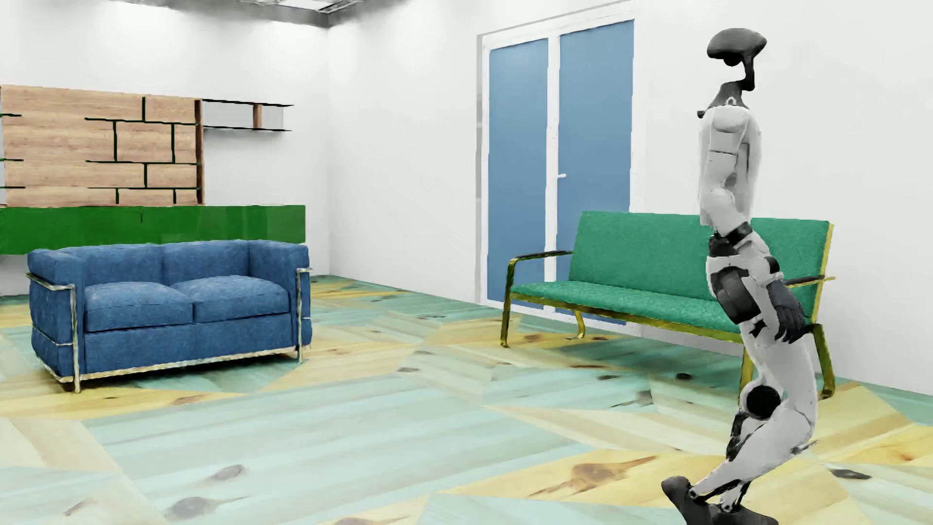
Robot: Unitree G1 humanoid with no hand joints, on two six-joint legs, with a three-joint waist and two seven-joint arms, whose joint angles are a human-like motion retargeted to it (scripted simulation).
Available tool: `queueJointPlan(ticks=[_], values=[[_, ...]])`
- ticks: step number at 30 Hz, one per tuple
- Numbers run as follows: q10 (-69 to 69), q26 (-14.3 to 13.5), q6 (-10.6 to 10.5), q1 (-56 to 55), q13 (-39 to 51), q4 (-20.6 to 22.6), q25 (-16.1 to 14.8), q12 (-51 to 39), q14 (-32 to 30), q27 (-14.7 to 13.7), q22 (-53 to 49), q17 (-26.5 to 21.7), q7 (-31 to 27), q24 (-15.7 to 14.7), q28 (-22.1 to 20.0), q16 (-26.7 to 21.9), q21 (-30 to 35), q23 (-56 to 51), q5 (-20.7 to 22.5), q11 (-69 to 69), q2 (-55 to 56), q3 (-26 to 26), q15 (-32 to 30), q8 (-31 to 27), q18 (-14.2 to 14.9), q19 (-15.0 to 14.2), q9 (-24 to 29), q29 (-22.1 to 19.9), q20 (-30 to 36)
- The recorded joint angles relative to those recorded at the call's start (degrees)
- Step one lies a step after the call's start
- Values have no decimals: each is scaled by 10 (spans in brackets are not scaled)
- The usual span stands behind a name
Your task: Walk towards the sofa
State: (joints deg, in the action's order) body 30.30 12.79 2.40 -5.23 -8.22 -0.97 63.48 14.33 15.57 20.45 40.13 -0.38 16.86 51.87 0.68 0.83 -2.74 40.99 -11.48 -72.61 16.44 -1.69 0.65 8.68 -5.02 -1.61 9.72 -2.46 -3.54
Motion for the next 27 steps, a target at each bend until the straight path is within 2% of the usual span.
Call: queueJointPlan(ticks=[1,2,4,5,6,7,8,9,10,12,14,15,17,18,20,23,25,26,27], values=[[-14,-10,0,24,-19,6,-22,-12,10,-1,-13,-3,-10,-8,0,-7,-21,9,-5,61,23,-7,10,13,5,6,-1,8,0],[-23,-25,0,44,-36,11,-29,-23,20,-5,-29,-12,-19,-17,-5,-15,-26,17,-7,145,38,-13,17,30,9,11,-3,28,0],[-37,-45,-1,76,-64,18,-5,-38,39,-27,-67,-41,-39,-40,-15,-30,-11,36,0,378,40,-22,-15,72,18,5,-8,78,2],[-35,-49,-3,89,-74,18,15,-41,45,-38,-86,-53,-49,-51,-18,-34,-3,46,26,500,35,-26,-44,57,22,-15,-10,102,0],[-16,-48,-6,95,-81,18,39,-45,51,-42,-99,-59,-62,-64,-22,-36,4,55,61,587,35,-29,-68,-6,25,-37,-10,125,-2],[29,-45,-9,94,-86,14,62,-46,52,-42,-106,-62,-73,-74,-24,-37,9,63,95,611,41,-31,-80,-85,24,-58,-9,142,-3],[91,-39,-13,89,-89,4,84,-44,43,-48,-109,-59,-81,-81,-23,-41,17,69,125,594,40,-30,-102,-139,21,-73,-6,155,-4],[157,-33,-18,84,-91,-9,99,-43,25,-57,-106,-53,-88,-80,-17,-46,19,73,144,539,40,-27,-119,-153,15,-43,-3,162,1],[215,-27,-23,79,-90,-26,109,-44,-2,-62,-98,-44,-95,-73,-7,-53,17,73,152,482,40,-24,-94,-133,5,0,0,160,10],[329,-5,-38,55,-74,-64,125,-45,-79,-48,-69,-25,-98,-30,-3,-52,-2,70,147,413,15,-22,-26,-91,-2,15,6,126,33],[375,14,-53,41,-37,-126,132,-32,-174,-41,-43,-10,-57,-3,-7,-34,-14,58,143,422,-26,-18,-7,-61,2,22,4,88,31],[368,13,-60,51,-12,-160,127,-16,-212,-50,-40,-9,-18,-4,-8,-25,-15,51,145,435,-42,-13,-8,-54,2,25,0,78,23],[331,10,-72,88,52,-210,108,16,-243,-81,-45,-14,63,-9,-15,-15,-8,31,146,456,-61,-1,-10,-42,-6,31,-9,79,8],[313,8,-77,100,79,-222,98,22,-238,-95,-45,-24,88,-11,-18,-15,-1,8,144,465,-66,4,-8,-33,-11,31,-12,78,3],[280,4,-83,103,116,-225,77,17,-208,-110,-36,-48,99,-11,-15,-23,11,-51,130,483,-71,10,-2,1,-25,31,-16,52,4],[229,-6,-82,78,132,-211,20,-15,-139,-102,-36,-85,81,-11,-17,-34,-6,-130,87,520,-73,13,-7,82,-16,25,-17,15,7],[188,-23,-75,54,116,-193,-21,-34,-94,-87,-54,-109,62,-18,-20,-37,-26,-158,44,547,-78,10,-18,155,14,18,-18,15,13],[168,-34,-69,42,103,-189,-29,-38,-70,-78,-69,-123,59,-21,-22,-38,-28,-164,18,552,-79,7,-23,195,34,13,-19,18,21],[145,-44,-65,39,87,-205,-28,-39,-48,-70,-87,-136,95,-23,-23,-39,-22,-163,-10,554,-82,1,-29,239,42,8,-20,18,29]])
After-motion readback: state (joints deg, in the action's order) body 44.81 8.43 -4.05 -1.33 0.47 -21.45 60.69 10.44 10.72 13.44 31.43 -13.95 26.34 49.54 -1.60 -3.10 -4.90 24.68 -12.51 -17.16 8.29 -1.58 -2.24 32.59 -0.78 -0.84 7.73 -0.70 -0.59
